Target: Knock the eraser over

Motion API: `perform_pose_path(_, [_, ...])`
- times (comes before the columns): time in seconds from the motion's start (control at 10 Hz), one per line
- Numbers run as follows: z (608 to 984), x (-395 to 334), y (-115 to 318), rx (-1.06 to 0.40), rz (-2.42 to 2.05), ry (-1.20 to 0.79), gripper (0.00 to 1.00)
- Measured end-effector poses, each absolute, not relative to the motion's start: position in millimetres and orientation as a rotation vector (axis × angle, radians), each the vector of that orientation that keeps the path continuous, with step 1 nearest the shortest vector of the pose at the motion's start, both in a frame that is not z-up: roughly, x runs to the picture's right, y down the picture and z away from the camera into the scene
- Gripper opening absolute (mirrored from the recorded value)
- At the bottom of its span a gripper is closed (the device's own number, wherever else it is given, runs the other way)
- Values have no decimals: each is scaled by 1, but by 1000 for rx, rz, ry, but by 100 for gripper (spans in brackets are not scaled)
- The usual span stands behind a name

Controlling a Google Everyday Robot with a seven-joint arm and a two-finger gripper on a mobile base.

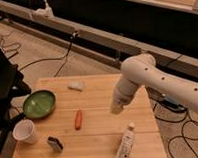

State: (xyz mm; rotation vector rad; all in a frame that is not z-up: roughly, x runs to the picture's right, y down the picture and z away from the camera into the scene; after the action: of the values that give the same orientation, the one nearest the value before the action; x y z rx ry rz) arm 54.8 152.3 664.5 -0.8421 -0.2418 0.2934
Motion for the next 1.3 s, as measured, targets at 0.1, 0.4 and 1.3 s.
perform_pose_path(0.1, [664, 31, 165, -866, 241, -272, 0])
perform_pose_path(0.4, [663, 31, 167, -871, 235, -270, 0])
perform_pose_path(1.3, [648, -69, 239, -982, -10, -392, 0])
